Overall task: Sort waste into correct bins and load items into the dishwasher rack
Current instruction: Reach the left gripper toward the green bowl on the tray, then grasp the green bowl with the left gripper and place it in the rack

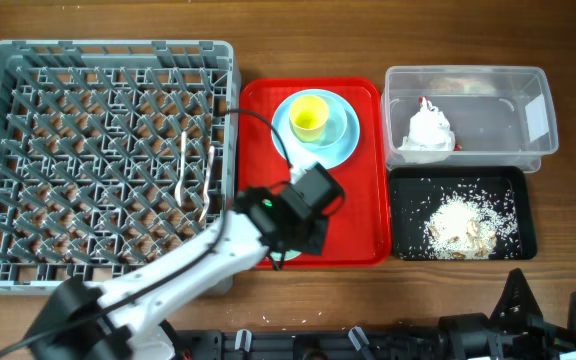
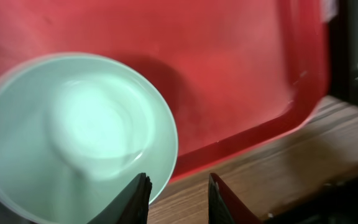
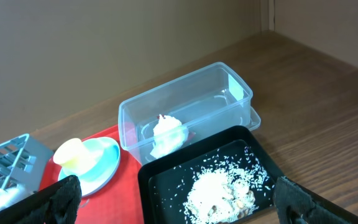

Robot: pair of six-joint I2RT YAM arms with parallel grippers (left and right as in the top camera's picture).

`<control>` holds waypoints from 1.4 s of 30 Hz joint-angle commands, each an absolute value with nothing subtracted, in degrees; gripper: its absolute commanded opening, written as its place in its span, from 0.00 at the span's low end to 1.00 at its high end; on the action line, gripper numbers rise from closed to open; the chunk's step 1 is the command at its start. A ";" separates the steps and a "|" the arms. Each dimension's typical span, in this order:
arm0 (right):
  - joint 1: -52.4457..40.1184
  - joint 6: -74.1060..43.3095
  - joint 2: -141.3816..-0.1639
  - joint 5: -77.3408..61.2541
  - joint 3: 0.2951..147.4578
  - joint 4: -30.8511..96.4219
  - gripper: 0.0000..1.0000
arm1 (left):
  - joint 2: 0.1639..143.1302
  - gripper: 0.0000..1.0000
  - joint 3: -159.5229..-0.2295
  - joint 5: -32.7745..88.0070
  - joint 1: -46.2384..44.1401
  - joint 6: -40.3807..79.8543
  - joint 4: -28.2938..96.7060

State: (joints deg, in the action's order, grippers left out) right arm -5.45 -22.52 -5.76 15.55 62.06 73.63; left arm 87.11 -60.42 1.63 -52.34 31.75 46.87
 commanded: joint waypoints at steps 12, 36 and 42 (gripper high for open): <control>-5.32 -22.94 -5.19 16.71 62.15 73.43 1.00 | 100.12 0.09 -59.77 -6.07 -55.13 36.51 44.56; -5.32 -22.94 -5.19 16.71 62.15 73.43 1.00 | 99.11 0.04 -95.15 57.87 -4.08 21.65 39.94; -5.32 -22.94 -5.19 16.71 62.15 73.43 1.00 | 114.83 0.04 -95.15 82.28 8.21 28.88 29.61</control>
